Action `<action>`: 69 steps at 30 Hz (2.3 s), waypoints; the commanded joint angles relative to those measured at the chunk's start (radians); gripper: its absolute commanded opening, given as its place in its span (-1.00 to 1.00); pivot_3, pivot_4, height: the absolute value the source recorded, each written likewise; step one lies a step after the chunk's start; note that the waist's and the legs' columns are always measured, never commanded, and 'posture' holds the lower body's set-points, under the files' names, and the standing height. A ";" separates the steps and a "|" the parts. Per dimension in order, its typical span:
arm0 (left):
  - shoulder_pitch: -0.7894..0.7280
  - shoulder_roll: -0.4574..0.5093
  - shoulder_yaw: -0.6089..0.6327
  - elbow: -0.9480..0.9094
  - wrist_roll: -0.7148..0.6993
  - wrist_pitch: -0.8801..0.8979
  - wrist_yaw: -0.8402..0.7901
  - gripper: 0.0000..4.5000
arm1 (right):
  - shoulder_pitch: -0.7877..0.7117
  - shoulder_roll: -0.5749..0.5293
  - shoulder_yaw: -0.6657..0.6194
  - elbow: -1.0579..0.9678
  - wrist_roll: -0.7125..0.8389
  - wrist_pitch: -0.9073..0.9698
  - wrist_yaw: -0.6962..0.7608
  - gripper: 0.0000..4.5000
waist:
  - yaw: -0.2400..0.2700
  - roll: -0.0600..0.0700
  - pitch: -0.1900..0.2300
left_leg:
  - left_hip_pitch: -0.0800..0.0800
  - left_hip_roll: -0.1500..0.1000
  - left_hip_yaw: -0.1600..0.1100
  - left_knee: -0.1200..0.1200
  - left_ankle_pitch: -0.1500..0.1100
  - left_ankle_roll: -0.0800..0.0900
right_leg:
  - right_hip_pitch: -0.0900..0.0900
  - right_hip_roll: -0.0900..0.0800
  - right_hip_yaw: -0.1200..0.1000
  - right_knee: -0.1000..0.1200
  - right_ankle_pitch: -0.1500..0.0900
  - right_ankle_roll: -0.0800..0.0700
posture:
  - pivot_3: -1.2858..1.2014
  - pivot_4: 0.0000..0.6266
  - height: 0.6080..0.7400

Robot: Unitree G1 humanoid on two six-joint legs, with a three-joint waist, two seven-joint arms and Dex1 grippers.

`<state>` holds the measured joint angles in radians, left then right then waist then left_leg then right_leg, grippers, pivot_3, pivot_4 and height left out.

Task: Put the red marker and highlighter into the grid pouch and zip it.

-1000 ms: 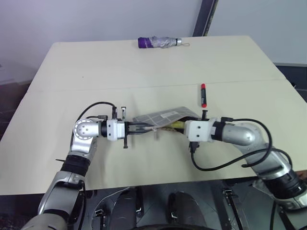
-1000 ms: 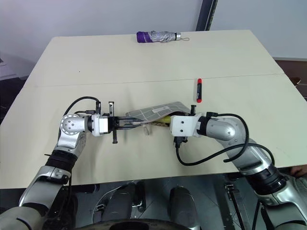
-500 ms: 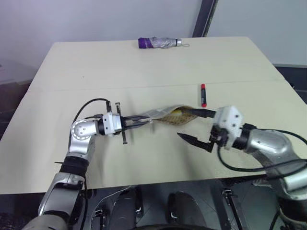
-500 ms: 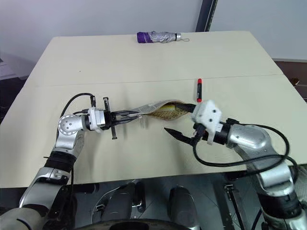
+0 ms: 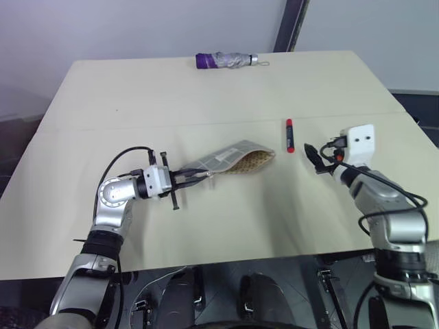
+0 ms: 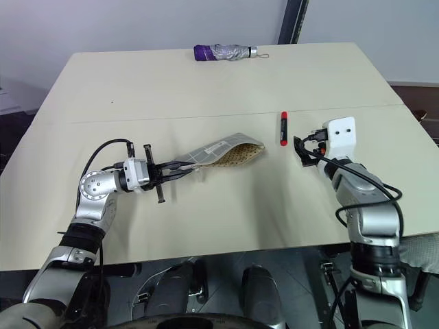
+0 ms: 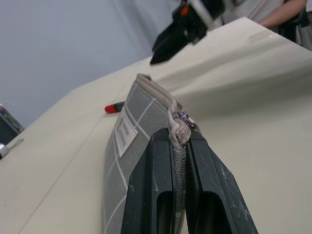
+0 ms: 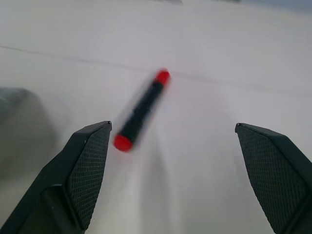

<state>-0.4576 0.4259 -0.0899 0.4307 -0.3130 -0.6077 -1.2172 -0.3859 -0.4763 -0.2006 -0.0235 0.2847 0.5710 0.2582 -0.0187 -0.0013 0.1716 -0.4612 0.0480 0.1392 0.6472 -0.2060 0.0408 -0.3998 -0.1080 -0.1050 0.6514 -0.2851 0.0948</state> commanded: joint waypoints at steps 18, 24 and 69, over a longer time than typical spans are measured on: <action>0.045 0.011 0.005 -0.087 0.014 0.022 0.055 -1.00 | -0.388 0.096 0.087 0.794 -0.167 -0.390 0.041 0.64 | -0.001 0.001 0.000 | 0.000 0.001 0.001 0.000 0.004 -0.006 | 0.000 0.001 0.000 0.001 0.001 0.001 | 0.03 -0.52 1.00; 0.046 0.007 0.004 -0.096 0.016 0.027 0.061 -1.00 | -0.350 0.082 0.096 0.790 -0.193 -0.358 0.021 -0.63 | 0.005 0.001 0.000 | 0.000 0.001 0.001 0.001 0.004 -0.006 | 0.001 0.001 0.000 0.001 0.001 0.001 | 0.03 -0.52 1.00; -0.064 -0.027 -0.049 -0.047 -0.026 -0.015 -0.113 -1.00 | -0.019 -0.242 0.464 -0.073 -0.453 -0.718 0.534 -0.80 | 0.008 0.002 0.001 | 0.000 0.001 -0.001 0.002 0.000 0.000 | 0.001 0.001 0.000 -0.002 0.002 0.000 | 0.03 -0.52 1.00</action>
<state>-0.5106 0.4036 -0.1418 0.4185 -0.3001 -0.6329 -1.3202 -0.3870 -0.7234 0.2652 -0.0997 -0.1564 -0.1091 0.7990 -0.0110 0.0010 0.1726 -0.4615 0.0490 0.1387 0.6496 -0.2056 0.0405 -0.3986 -0.1068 -0.1052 0.6498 -0.2835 0.0946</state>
